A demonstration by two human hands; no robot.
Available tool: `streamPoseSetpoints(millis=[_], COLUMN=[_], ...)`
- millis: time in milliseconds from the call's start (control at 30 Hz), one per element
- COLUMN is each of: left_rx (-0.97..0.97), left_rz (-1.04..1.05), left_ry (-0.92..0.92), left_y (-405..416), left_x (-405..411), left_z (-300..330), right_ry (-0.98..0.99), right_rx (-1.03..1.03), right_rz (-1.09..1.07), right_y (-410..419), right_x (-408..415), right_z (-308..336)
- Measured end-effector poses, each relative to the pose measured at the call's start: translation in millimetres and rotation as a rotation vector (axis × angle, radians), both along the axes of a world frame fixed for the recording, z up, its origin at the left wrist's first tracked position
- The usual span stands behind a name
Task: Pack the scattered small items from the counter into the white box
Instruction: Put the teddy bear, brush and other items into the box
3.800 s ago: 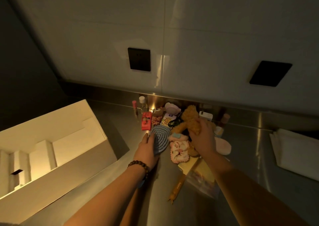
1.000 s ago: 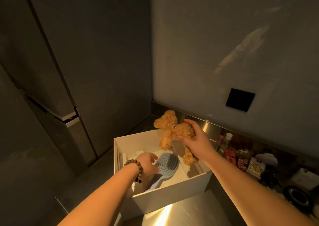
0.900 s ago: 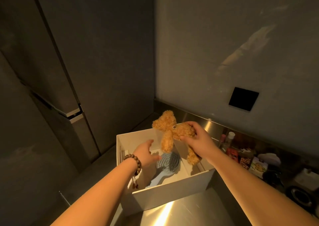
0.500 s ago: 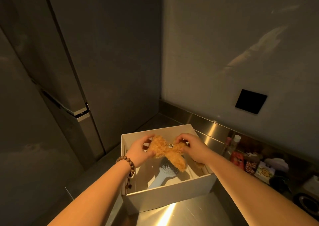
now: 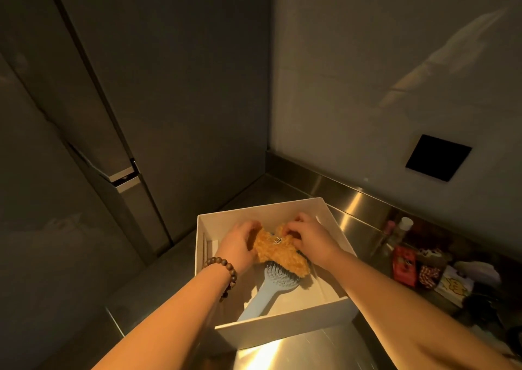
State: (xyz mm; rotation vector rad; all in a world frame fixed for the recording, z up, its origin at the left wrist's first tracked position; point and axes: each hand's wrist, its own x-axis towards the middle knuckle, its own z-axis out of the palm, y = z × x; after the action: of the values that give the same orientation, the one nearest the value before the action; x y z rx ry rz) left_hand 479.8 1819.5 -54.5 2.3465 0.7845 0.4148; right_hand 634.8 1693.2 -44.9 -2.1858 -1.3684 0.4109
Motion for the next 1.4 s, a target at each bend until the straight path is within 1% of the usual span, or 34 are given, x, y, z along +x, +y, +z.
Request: streamPoseSetpoints(millis=[67, 167, 300, 367, 433, 533, 633, 733, 800, 900, 1033, 1133, 1267, 1333, 1400], left_rx=[0.013, 0.019, -0.08, -0.113, -0.115, -0.086, -0.042, 0.004, 0.002, 0.024, 0.114, 0.158, 0.102, 0.063, 0.046], left_rz=[-0.03, -0.091, -0.163, -0.179, -0.168, -0.145, -0.104, -0.057, -0.056, -0.125, -0.232, -0.313, -0.448, -0.52, -0.572], left_ry=[0.053, 0.179, 0.323, 0.342, 0.343, 0.312, 0.253, 0.217, 0.16, 0.096, 0.027, -0.011, -0.049, -0.069, -0.034], left_y=[0.6, -4.9, -13.6, -15.8, -17.3, -22.1, -30.1, -40.7, -52.7, -81.1, -135.3, -180.8, -237.4, -262.3, -284.3], left_x=[-0.2, 0.2, -1.6, -3.3, -5.4, -9.1, -10.7, -8.2, -3.3, 11.9, 39.8, 60.2, 82.9, 93.7, 104.1], left_z=[-2.3, -8.8, -11.6, -7.3, -0.4, 9.2, 20.1, 32.9, 42.6, 56.0, 66.7, 64.7, 55.3, 48.0, 38.2], right_ry=[0.003, 0.049, 0.098, 0.081, 0.019, -0.002, 0.029, -0.017, -0.023, 0.013, -0.023, 0.016, 0.034, 0.034, 0.024], right_rx=[-0.051, -0.135, -0.253, -0.301, -0.308, -0.261, -0.138, -0.003, 0.067, 0.138, 0.124, 0.131, 0.166, 0.144, 0.109], right_rz=[0.026, 0.056, 0.111, 0.147, 0.174, 0.141, 0.037, -0.037, -0.096, -0.18, -0.245, -0.327, -0.492, -0.522, -0.565], right_y=[-0.7, -4.8, -11.7, -15.0, -19.5, -29.8, -42.0, -58.0, -73.6, -105.5, -165.4, -220.6, -294.8, -329.1, -360.9], right_x=[2.7, 5.9, 5.4, 4.3, 3.2, 0.7, -6.0, -12.8, -14.5, -12.6, -2.2, 7.5, 19.1, 25.5, 30.9], right_z=[-2.9, -2.9, -0.6, 2.0, 5.7, 12.3, 20.9, 31.8, 40.3, 52.1, 59.1, 58.6, 51.5, 45.5, 37.2])
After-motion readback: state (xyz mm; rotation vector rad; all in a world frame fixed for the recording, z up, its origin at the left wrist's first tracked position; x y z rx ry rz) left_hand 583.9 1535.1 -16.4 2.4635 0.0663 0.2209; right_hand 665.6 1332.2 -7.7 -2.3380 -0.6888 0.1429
